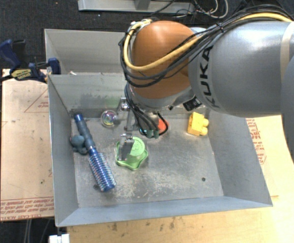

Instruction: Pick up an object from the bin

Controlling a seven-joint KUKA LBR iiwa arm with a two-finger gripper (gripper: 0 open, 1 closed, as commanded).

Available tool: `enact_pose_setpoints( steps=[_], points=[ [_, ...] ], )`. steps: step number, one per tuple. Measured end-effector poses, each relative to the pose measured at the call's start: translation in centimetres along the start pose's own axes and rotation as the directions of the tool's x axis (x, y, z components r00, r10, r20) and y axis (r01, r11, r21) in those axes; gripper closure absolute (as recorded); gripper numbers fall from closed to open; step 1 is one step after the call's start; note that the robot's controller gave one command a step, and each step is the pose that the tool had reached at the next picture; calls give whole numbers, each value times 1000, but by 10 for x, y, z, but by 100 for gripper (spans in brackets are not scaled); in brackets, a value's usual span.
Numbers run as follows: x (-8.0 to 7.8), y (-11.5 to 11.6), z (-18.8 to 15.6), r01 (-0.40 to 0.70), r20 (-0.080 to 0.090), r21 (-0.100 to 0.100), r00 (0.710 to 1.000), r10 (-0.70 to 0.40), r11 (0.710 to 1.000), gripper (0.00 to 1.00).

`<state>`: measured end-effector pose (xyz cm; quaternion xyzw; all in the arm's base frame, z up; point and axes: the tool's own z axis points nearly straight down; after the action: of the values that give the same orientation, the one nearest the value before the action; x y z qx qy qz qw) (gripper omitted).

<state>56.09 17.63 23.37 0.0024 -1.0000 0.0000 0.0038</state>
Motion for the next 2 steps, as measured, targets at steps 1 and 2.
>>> enact_pose_setpoints(
  steps=[1,2],
  points=[
    [6,28,159,-362,14,-9,932,362,932,0],
    [31,31,134,-456,6,-4,890,456,890,0]
  ],
)
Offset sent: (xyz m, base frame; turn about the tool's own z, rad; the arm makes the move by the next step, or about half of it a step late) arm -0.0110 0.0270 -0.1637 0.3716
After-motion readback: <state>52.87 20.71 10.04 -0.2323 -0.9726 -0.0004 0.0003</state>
